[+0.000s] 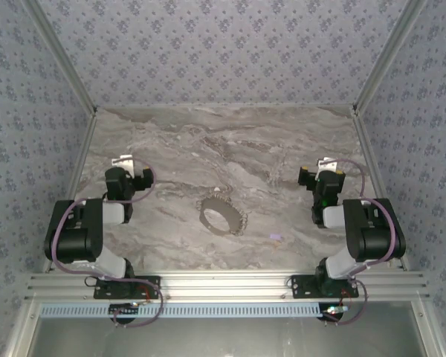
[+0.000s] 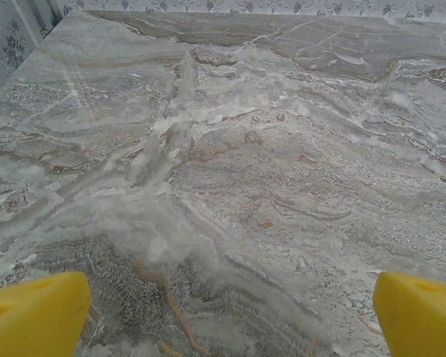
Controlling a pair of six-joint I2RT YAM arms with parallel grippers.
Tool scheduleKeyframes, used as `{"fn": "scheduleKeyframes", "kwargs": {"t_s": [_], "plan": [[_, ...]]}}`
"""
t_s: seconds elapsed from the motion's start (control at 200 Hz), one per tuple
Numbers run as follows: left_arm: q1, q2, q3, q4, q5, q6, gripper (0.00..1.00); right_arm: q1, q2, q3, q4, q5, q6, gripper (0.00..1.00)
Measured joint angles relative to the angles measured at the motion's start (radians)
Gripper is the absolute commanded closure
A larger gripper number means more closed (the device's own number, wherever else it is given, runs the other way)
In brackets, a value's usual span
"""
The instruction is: Put the keys on the keyring
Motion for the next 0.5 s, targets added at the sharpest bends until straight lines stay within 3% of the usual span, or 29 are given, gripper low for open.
{"fn": "scheduleKeyframes", "kwargs": {"t_s": [0.5], "plan": [[0.0,0.0,0.0,0.0,0.007,0.0,0.02,-0.002,0.0,0.0,0.0,-0.005,0.0,0.0]]}}
